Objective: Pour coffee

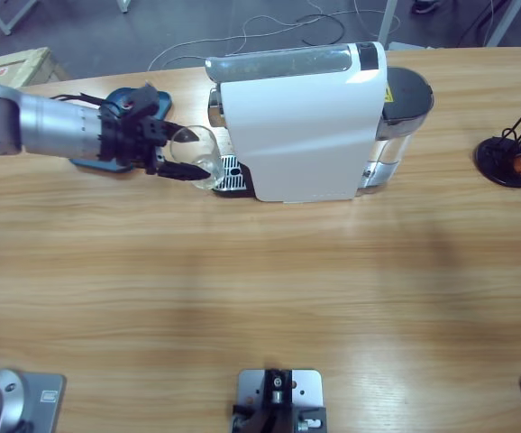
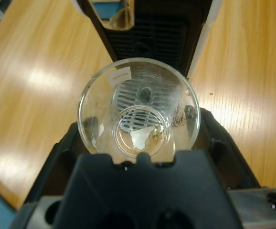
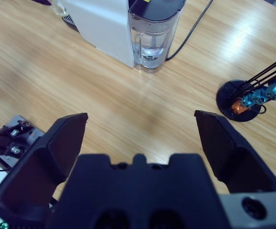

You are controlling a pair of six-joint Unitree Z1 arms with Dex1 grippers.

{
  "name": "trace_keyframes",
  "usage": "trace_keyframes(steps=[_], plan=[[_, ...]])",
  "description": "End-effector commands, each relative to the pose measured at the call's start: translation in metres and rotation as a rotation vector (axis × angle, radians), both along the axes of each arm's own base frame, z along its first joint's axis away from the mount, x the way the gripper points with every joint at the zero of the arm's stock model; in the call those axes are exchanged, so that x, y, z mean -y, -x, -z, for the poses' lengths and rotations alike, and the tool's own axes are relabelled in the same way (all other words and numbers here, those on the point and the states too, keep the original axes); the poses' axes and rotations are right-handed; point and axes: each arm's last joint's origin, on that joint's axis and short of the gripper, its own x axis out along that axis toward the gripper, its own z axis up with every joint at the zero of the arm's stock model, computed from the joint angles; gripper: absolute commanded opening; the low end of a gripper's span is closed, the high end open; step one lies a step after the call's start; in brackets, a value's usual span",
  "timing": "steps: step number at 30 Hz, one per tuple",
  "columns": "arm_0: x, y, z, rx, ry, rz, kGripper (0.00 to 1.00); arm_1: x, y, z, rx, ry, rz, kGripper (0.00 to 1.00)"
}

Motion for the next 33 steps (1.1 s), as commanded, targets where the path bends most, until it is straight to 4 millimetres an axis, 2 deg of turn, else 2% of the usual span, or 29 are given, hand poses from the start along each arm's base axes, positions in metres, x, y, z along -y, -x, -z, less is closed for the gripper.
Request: trace_keyframes(steps=[1,10,11,12,13,17,22,26,29,30,32,33], plan=[[0.027,-0.014,0.02,-0.05,0.007,0.031,0.0,0.007,0.003,0.007,0.009,0.027,0.029,1.0],[0.035,-0.013,0.025,-0.086,0.023,0.057,0.0,0.006,0.001,0.005,0.018,0.025,0.035,1.0],[0.034,-0.013,0.026,-0.089,0.017,0.047,0.115,0.006,0.001,0.005,0.019,0.024,0.035,1.0],[0.032,-0.01,0.025,-0.082,0.003,0.033,0.731,0.006,0.001,0.005,0.019,0.024,0.035,1.0],[0.029,-0.006,0.023,-0.076,-0.011,0.014,0.983,0.006,0.001,0.005,0.019,0.023,0.035,1.0],[0.021,0.001,0.017,-0.085,-0.007,-0.014,0.991,0.007,0.001,0.004,0.023,0.021,0.037,1.0],[-0.005,0.015,-0.018,-0.049,0.055,-0.089,0.991,-0.002,-0.011,-0.008,0.062,0.05,0.094,1.0],[-0.034,0.03,-0.05,0.018,0.095,-0.189,0.991,-0.012,-0.032,-0.025,0.068,0.051,0.166,1.0],[-0.046,0.053,-0.07,-0.023,0.157,-0.317,0.991,-0.026,-0.065,-0.049,0.03,0.08,0.237,1.0],[-0.047,0.063,-0.073,-0.048,0.173,-0.342,0.991,-0.031,-0.08,-0.058,0.023,0.072,0.26,0.953],[-0.045,0.084,-0.075,-0.067,0.15,-0.338,0.991,-0.044,-0.118,-0.075,0.003,0.089,0.235,0.634],[-0.043,0.093,-0.074,-0.074,0.117,-0.339,0.991,-0.049,-0.135,-0.084,-0.009,0.091,0.196,0.544]])
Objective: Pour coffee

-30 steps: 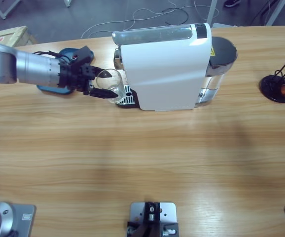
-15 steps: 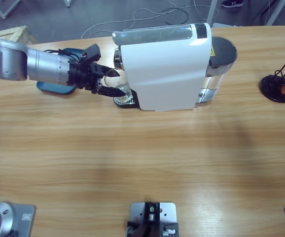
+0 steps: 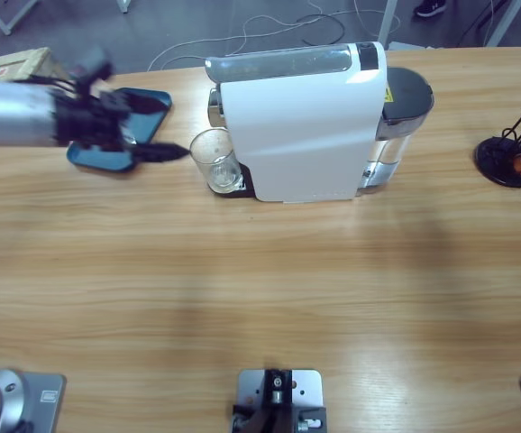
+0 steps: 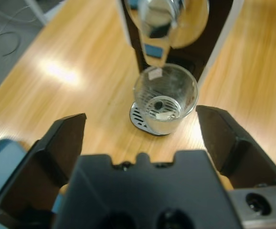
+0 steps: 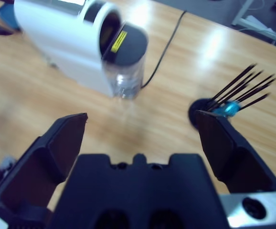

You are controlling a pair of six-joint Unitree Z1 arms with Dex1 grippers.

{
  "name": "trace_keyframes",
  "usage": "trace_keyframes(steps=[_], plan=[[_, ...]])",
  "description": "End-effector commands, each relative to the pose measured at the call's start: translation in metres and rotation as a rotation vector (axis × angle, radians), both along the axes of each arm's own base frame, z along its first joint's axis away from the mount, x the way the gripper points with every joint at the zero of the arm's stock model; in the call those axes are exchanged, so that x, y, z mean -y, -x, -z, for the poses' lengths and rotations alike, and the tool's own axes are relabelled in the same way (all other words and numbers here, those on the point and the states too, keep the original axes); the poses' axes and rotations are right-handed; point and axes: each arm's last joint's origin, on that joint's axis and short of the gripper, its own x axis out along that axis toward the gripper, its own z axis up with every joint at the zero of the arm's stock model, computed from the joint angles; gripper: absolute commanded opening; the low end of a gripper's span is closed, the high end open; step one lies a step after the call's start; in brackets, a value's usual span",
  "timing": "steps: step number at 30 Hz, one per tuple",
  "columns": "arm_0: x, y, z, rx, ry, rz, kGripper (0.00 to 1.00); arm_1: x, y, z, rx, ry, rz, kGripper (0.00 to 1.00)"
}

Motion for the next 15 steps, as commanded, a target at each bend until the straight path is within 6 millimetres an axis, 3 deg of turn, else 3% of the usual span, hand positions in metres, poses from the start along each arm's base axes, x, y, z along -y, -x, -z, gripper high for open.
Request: trace_keyframes(steps=[1,2,3,6,10,15], plan=[[-0.01,0.071,-0.021,-0.065,-0.024,-0.12,0.991,-0.046,-0.12,-0.044,-0.12,0.079,-0.004,0.51],[-0.009,0.08,-0.023,-0.06,-0.058,-0.127,0.991,-0.052,-0.131,-0.048,-0.128,0.066,-0.038,0.224],[-0.009,0.087,-0.026,-0.049,-0.063,-0.127,0.991,-0.057,-0.14,-0.05,-0.129,0.06,-0.05,0.002],[-0.011,0.097,-0.031,-0.039,-0.057,-0.165,0.991,-0.072,-0.168,-0.044,-0.154,0.084,-0.025,0.0],[-0.018,0.104,-0.031,-0.034,-0.057,-0.212,0.991,-0.095,-0.197,-0.02,-0.234,0.082,-0.023,0.0],[-0.022,0.11,-0.032,-0.022,-0.044,-0.21,0.991,-0.11,-0.217,0.001,-0.298,0.08,-0.053,0.0]])
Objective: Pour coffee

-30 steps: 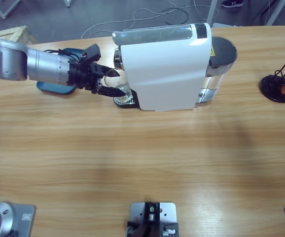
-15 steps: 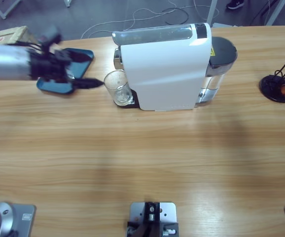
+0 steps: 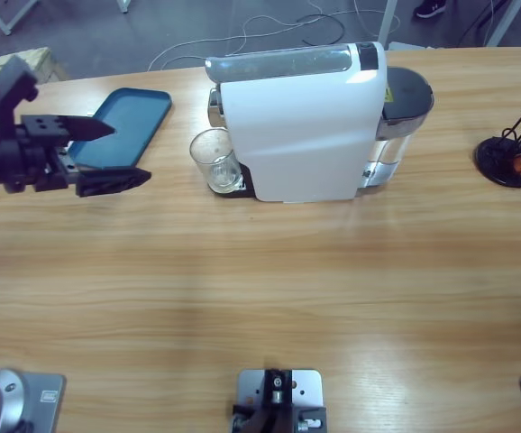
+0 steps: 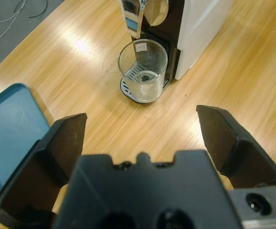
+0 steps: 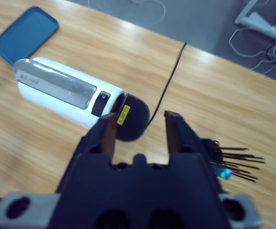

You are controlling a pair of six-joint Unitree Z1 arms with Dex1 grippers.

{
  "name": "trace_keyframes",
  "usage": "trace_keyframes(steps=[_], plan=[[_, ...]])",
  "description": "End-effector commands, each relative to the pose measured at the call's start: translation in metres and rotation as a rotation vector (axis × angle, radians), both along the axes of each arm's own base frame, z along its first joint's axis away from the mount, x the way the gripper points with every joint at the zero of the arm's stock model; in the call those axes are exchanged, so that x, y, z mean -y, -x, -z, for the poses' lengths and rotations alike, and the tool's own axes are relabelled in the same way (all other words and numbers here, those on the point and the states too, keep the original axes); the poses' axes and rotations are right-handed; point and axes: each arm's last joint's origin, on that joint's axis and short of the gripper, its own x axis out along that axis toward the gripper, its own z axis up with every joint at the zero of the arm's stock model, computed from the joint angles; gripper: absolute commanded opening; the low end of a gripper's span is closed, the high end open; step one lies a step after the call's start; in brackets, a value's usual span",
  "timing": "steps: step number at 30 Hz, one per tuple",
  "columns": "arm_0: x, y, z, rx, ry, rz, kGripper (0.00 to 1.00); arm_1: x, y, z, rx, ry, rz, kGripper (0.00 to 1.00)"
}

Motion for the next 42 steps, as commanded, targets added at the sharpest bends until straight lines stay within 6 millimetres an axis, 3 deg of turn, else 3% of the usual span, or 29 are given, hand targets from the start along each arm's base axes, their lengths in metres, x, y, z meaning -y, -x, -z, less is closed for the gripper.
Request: trace_keyframes(steps=[1,13,19,42], plan=[[-0.01,0.018,0.003,-0.003,-0.002,-0.01,0.991,-0.037,-0.057,0.062,-0.193,0.04,-0.028,0.0],[-0.005,0.011,0.019,-0.049,-0.035,-0.016,0.991,-0.059,-0.079,0.085,-0.265,0.008,-0.086,0.0],[-0.004,0.008,0.021,-0.054,-0.038,-0.016,0.991,-0.077,-0.076,0.092,-0.29,0.019,-0.126,0.0],[-0.001,0.005,0.027,-0.075,-0.053,-0.017,0.991,-0.08,-0.084,0.113,-0.344,0.069,-0.108,0.0]])
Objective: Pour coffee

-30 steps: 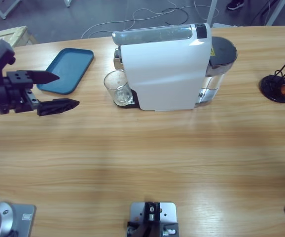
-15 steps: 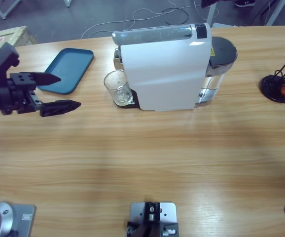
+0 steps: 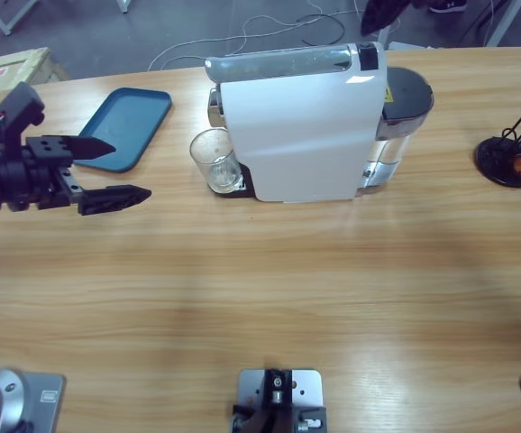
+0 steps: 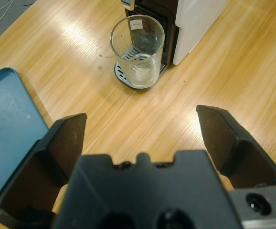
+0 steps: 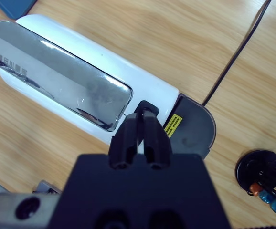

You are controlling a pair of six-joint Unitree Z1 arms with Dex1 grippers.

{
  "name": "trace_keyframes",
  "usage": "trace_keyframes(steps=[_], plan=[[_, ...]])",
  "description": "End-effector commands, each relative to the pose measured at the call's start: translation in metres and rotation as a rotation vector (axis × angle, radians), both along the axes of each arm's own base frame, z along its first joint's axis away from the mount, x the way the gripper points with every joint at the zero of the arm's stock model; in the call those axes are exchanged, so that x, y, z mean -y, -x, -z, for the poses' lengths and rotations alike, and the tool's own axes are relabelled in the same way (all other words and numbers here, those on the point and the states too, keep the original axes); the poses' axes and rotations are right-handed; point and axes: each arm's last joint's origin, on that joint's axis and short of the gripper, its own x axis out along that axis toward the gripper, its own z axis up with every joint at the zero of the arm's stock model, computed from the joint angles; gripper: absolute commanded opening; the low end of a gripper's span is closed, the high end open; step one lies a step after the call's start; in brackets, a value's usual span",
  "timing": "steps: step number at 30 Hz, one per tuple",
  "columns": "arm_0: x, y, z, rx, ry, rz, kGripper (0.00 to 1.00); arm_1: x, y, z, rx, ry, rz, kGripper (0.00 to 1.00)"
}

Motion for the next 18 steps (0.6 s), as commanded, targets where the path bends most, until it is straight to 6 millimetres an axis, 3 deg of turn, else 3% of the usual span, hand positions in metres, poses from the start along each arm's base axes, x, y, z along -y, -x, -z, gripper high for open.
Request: trace_keyframes(steps=[1,18], plan=[[0.003,-0.002,0.0137,-0.043,-0.031,-0.009,0.991,-0.0112,-0.0108,0.0308,-0.068,0.061,0.009,0.0],[0.0039,-0.0031,0.0154,-0.05,-0.034,-0.007,0.991,-0.0103,-0.0115,0.0361,-0.075,0.082,0.008,0.0]])
